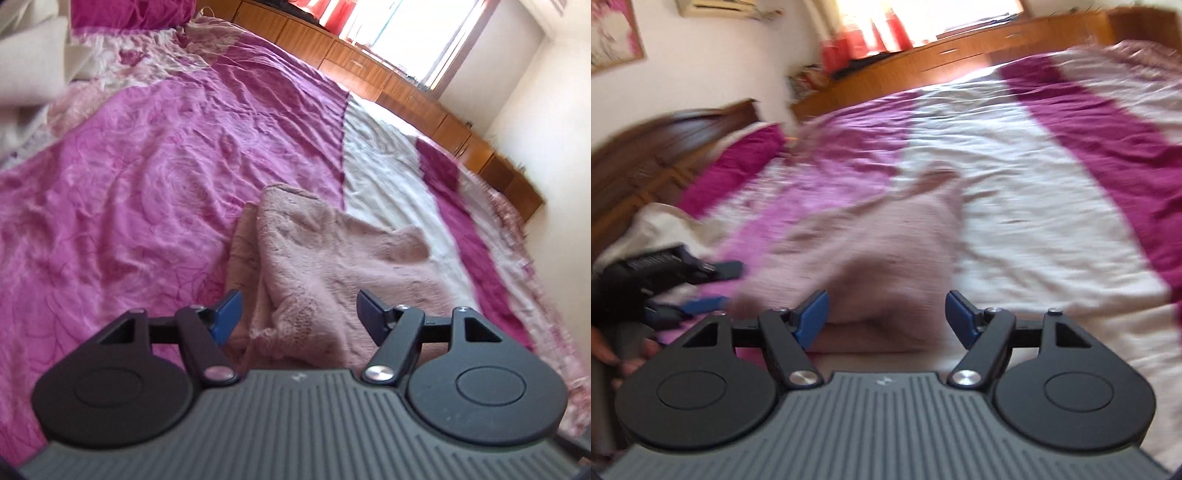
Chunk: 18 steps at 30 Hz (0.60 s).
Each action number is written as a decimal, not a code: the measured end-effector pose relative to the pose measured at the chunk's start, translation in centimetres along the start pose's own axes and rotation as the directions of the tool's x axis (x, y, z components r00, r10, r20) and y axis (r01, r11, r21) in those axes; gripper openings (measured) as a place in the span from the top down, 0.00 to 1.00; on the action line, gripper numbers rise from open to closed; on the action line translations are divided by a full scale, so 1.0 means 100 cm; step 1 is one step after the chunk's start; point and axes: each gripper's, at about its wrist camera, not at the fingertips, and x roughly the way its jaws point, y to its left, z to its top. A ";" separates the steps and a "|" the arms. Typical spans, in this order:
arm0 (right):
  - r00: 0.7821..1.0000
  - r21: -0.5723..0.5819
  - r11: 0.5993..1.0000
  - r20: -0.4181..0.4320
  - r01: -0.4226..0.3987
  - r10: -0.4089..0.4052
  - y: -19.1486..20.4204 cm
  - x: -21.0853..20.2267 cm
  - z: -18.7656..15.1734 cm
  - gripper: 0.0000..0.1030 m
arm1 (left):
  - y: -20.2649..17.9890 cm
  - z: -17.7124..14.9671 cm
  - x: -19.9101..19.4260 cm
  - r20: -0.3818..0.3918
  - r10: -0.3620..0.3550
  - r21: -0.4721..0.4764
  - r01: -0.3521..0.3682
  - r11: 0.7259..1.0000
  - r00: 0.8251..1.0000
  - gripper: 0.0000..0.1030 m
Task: Fold small clothes
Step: 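Close both grippers on the edge of the folded cardigan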
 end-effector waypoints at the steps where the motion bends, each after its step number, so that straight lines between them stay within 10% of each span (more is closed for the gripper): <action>1: 0.999 -0.003 0.999 0.011 0.032 -0.032 -0.004 0.001 -0.002 0.26 | -0.002 -0.001 0.004 -0.005 0.020 0.018 -0.020 1.000 1.000 0.33; 6: 0.996 -0.171 0.982 -0.012 0.087 -0.090 0.003 0.025 -0.014 0.28 | 0.003 -0.012 0.022 -0.040 0.046 0.034 -0.045 0.998 0.998 0.35; 8: 0.993 -0.276 0.955 -0.013 0.109 -0.117 0.018 0.035 -0.022 0.34 | 0.005 -0.015 0.023 -0.034 0.027 0.057 -0.025 0.998 0.999 0.70; 9: 0.992 -0.301 0.946 0.005 0.120 -0.125 0.023 0.036 -0.025 0.42 | 0.006 -0.015 0.023 -0.039 0.017 0.063 -0.014 0.998 0.999 0.72; 11: 0.989 -0.259 0.954 0.033 0.150 -0.146 0.022 0.038 -0.025 0.70 | 0.009 -0.014 0.020 -0.030 -0.007 0.071 0.009 0.997 1.000 0.76; 18: 0.987 -0.097 0.983 0.027 0.158 -0.156 0.006 0.018 -0.014 0.89 | 0.031 -0.020 0.013 -0.020 0.030 0.045 -0.029 0.999 0.999 0.78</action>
